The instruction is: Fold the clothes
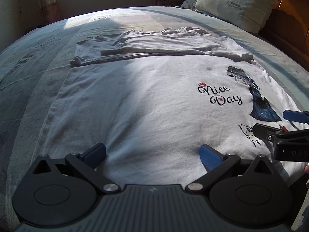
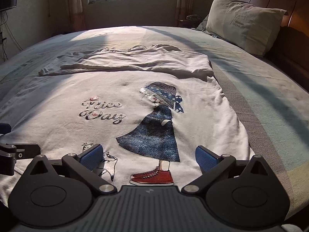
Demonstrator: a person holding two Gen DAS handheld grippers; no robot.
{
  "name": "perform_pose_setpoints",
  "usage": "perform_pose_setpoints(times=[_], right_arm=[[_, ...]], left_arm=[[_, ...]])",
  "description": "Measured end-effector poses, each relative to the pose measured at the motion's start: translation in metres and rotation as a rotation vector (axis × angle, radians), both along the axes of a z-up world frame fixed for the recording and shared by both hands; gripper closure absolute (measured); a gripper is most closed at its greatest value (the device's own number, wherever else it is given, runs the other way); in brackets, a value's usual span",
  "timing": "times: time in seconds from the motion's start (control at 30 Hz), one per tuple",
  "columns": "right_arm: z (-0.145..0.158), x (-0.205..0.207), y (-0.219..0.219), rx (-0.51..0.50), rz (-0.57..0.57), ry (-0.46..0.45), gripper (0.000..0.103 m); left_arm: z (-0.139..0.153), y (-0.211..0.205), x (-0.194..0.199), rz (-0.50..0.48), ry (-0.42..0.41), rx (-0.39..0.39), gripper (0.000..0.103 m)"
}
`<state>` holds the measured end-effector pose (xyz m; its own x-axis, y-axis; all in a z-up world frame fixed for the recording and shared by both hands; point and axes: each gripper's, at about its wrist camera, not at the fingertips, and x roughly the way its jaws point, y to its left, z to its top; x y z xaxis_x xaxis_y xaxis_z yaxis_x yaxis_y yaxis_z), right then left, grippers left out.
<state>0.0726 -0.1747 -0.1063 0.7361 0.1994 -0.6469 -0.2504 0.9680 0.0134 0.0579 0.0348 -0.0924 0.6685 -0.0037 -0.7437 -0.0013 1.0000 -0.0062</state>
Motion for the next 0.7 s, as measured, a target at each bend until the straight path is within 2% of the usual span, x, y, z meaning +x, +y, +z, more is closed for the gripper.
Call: perform_pose_setpoints(times=[0.1,0.2,0.27,0.4,0.57,0.7], right_arm=[[0.012,-0.003,-0.014,0.039,0.046,0.043,0.0],[0.018,-0.01,-0.041,0.083,-0.028,0.008,0.0],[0.009,-0.003,-0.056,0.075,-0.078,0.076,0.0],[0.004,-0.009,-0.067,0.039,-0.01,0.069,0.0],[0.005,-0.003,-0.06,-0.003,-0.014,0.094,0.0],[0.006,0.004,-0.055,-0.035,0.013,0.094,0.0]], left_arm=[[-0.001,0.0,-0.001,0.001,-0.009,0.0,0.0],[-0.001,0.001,-0.001,-0.009,-0.019,-0.001,0.0],[-0.001,0.002,-0.001,-0.014,-0.027,-0.002,0.0],[-0.002,0.003,-0.002,-0.037,-0.049,-0.003,0.0],[-0.005,0.003,-0.005,-0.055,-0.082,0.002,0.0],[-0.001,0.003,0.0,-0.084,-0.055,0.022,0.0]])
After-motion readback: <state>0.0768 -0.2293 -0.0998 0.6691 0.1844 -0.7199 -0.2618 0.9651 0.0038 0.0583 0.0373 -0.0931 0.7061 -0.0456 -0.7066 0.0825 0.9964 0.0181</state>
